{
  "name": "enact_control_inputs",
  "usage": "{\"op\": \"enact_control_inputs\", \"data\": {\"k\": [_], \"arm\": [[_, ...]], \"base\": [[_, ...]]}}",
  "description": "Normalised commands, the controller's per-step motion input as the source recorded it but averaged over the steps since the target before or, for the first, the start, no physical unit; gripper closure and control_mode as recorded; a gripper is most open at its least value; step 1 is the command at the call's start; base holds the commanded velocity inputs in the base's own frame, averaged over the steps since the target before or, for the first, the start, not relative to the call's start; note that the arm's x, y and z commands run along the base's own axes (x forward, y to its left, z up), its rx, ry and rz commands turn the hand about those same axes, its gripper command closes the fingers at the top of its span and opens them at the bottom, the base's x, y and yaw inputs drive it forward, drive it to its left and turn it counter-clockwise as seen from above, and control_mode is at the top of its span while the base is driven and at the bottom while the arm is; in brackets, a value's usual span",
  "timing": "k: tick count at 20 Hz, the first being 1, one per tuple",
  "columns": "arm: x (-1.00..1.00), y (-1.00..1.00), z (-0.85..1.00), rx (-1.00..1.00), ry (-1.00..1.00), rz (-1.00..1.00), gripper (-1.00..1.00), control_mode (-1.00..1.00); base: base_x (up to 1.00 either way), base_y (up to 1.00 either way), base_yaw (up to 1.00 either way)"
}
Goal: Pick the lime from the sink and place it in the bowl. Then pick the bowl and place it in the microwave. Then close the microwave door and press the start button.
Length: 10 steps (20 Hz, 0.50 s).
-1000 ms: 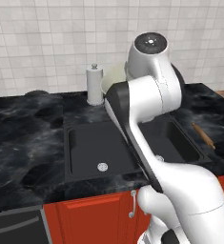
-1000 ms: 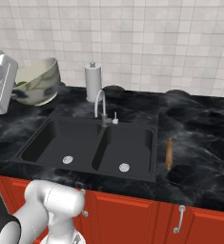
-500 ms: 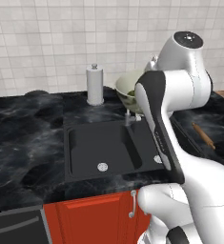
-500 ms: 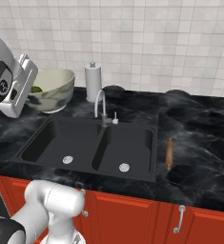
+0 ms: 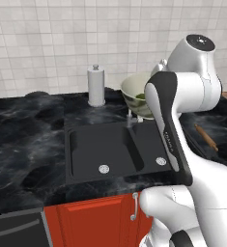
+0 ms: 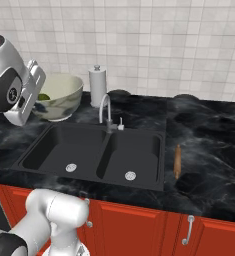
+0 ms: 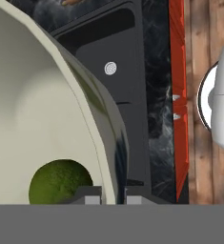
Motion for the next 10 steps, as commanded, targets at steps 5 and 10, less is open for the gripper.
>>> {"op": "enact_control_inputs", "data": {"k": [5,10], "arm": [[0.0,0.0,0.0,0.0,0.0,0.0,1.0,1.0],[0.0,0.0,0.0,0.0,0.0,0.0,1.0,1.0]], "base": [[-0.19,-0.09,0.0],[-0.52,-0.23,0.0]]}}
